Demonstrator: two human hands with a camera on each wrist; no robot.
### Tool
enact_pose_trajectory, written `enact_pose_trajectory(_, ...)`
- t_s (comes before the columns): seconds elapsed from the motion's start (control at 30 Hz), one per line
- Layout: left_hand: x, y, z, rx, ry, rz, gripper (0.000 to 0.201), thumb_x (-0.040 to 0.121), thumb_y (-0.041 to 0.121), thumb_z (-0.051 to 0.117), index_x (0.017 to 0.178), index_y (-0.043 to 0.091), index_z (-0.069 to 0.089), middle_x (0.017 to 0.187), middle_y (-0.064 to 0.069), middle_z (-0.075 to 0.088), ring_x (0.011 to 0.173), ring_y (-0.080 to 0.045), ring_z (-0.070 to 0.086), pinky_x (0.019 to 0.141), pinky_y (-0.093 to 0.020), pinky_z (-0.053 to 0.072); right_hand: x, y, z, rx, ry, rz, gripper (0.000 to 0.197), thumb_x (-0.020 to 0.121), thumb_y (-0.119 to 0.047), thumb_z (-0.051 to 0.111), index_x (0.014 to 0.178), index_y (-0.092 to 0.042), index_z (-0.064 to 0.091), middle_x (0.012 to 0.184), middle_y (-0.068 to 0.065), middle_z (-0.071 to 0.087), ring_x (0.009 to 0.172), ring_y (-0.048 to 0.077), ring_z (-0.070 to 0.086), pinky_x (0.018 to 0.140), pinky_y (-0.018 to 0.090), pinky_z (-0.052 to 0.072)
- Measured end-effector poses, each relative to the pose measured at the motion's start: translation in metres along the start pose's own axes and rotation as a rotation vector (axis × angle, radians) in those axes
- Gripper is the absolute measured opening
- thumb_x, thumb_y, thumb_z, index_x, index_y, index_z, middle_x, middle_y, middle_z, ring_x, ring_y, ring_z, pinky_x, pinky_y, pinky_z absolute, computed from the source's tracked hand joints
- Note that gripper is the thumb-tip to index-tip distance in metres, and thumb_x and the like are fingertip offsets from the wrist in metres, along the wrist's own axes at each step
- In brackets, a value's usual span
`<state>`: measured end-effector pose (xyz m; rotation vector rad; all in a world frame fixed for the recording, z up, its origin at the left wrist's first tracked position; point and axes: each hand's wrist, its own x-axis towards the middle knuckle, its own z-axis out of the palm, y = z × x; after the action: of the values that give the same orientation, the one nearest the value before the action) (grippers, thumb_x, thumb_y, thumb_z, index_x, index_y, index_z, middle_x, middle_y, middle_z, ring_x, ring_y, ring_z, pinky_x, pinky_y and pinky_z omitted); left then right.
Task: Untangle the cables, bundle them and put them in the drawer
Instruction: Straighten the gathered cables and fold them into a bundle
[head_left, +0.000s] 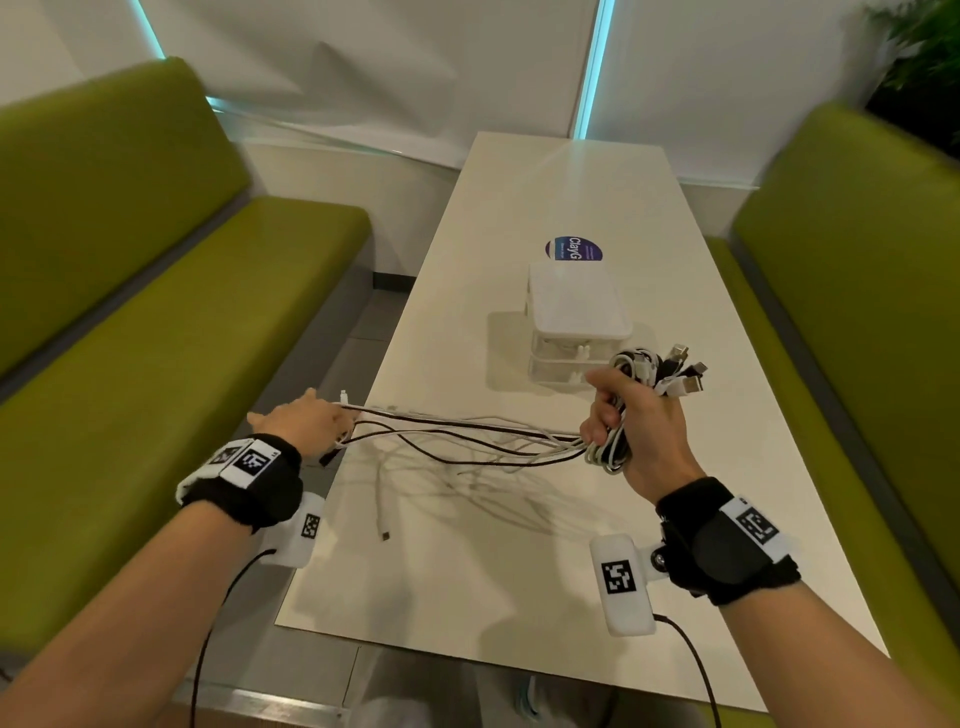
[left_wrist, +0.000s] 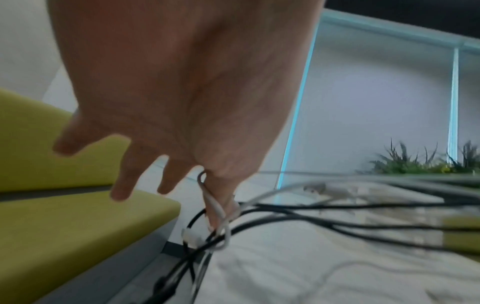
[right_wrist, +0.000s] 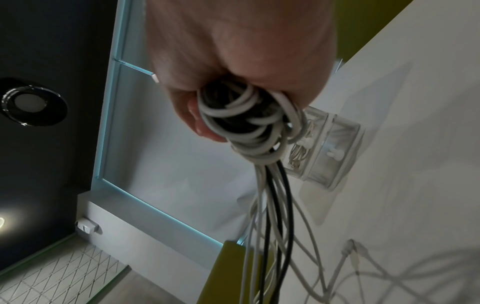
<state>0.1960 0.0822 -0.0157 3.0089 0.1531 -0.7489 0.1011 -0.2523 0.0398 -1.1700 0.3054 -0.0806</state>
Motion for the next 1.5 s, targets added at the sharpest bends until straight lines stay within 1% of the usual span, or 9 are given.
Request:
enact_pose_trajectory(0.27, -0.003, 0.004, 0.028, 0.034, 0.283, 0.038, 0.06, 0.079, 0.068, 0.062, 0.133, 0.047, 0.05, 0.162, -0.006, 0.005, 0.137, -0.037, 0.035, 0.108, -0.07, 0.021, 0.006, 0.0, 0.002, -0.065, 0.015, -0.015, 0.033, 0.088, -0.002, 0.061, 0.059, -0.013, 0.049, 0.049, 0.002, 0.035, 0.039, 0.019, 0.031, 0.044, 0.027, 0.033)
enact_pose_trajectory(0.5, -0.002, 0.007, 0.015, -0.046, 0.32, 0.089, 0.118, 0.052, 0.041, 0.093, 0.145, 0.04, 0.02, 0.149, -0.011, 0.012, 0.123, -0.038, 0.046, 0.102, -0.068, 0.035, 0.005, -0.004, -0.004, -0.072, 0.007, 0.017, 0.027, 0.088, -0.002, 0.061, 0.066, -0.011, 0.047, 0.049, 0.001, 0.035, 0.041, 0.019, 0.031, 0.045, 0.028, 0.033)
enact_pose_trajectory(0.67, -0.001, -0.008, 0.005, -0.49, 0.116, 0.453, 0.036, 0.089, 0.016, 0.069, 0.115, 0.041, 0.063, 0.105, 0.012, 0.06, 0.103, -0.012, 0.054, 0.102, -0.037, 0.041, 0.008, -0.01, -0.008, -0.091, 0.021, 0.002, 0.03, 0.088, -0.002, 0.06, 0.063, -0.012, 0.047, 0.048, 0.001, 0.036, 0.039, 0.018, 0.032, 0.042, 0.027, 0.034)
enact_pose_trajectory(0.9, -0.009, -0.024, 0.004, -1.145, 0.065, 0.432, 0.04, 0.097, -0.01, 0.042, 0.091, 0.009, 0.076, 0.105, -0.011, 0.074, 0.097, -0.016, 0.072, 0.081, -0.015, 0.053, 0.005, -0.007, -0.016, -0.105, 0.014, 0.03, 0.032, 0.087, -0.002, 0.062, 0.062, -0.012, 0.045, 0.048, 0.001, 0.037, 0.038, 0.017, 0.032, 0.041, 0.027, 0.035)
enact_pose_trajectory(1.0, -0.006, -0.032, 0.01, -1.281, 0.208, 0.316, 0.043, 0.095, -0.011, 0.044, 0.072, 0.017, 0.068, 0.099, -0.009, 0.068, 0.073, -0.016, 0.074, 0.061, -0.018, 0.055, 0.004, -0.005, -0.016, -0.081, 0.008, 0.057, 0.033, 0.088, -0.002, 0.061, 0.061, -0.012, 0.045, 0.048, 0.002, 0.035, 0.038, 0.017, 0.031, 0.041, 0.027, 0.034)
enact_pose_trajectory(1.1, 0.003, -0.033, 0.011, -1.257, 0.353, 0.166, 0.021, 0.098, 0.001, 0.051, 0.087, 0.018, 0.049, 0.09, -0.005, 0.063, 0.06, -0.012, 0.071, 0.047, -0.023, 0.047, 0.004, -0.002, -0.013, -0.125, -0.019, 0.033, 0.031, 0.087, 0.0, 0.062, 0.063, -0.011, 0.046, 0.051, 0.001, 0.038, 0.039, 0.015, 0.033, 0.039, 0.026, 0.035)
enact_pose_trajectory(1.27, 0.011, -0.048, 0.001, -1.194, 0.279, 0.054, 0.019, 0.101, 0.022, 0.052, 0.092, 0.009, 0.063, 0.051, 0.008, 0.054, 0.054, -0.005, 0.061, 0.08, -0.035, 0.045, 0.005, -0.003, -0.016, -0.212, -0.011, 0.001, 0.032, 0.087, 0.0, 0.063, 0.062, -0.013, 0.047, 0.052, -0.001, 0.041, 0.04, 0.014, 0.036, 0.04, 0.026, 0.037)
enact_pose_trajectory(1.4, 0.007, -0.042, -0.009, -0.628, 0.219, 0.144, 0.029, 0.092, 0.036, 0.062, 0.094, 0.008, 0.07, 0.078, -0.005, 0.065, 0.08, -0.023, 0.06, 0.072, -0.031, 0.042, 0.006, -0.001, -0.013, -0.167, -0.008, -0.005, 0.031, 0.087, -0.001, 0.063, 0.062, -0.012, 0.049, 0.053, 0.001, 0.041, 0.041, 0.014, 0.036, 0.041, 0.026, 0.037)
enact_pose_trajectory(1.5, 0.006, -0.026, -0.017, -0.192, -0.108, 0.1, 0.074, 0.078, 0.029, 0.081, 0.142, 0.023, 0.045, 0.14, -0.007, 0.052, 0.127, -0.028, 0.049, 0.102, -0.041, 0.04, 0.004, 0.001, -0.007, -0.178, -0.021, -0.014, 0.031, 0.087, -0.001, 0.063, 0.061, -0.012, 0.052, 0.05, 0.0, 0.041, 0.04, 0.015, 0.035, 0.042, 0.026, 0.037)
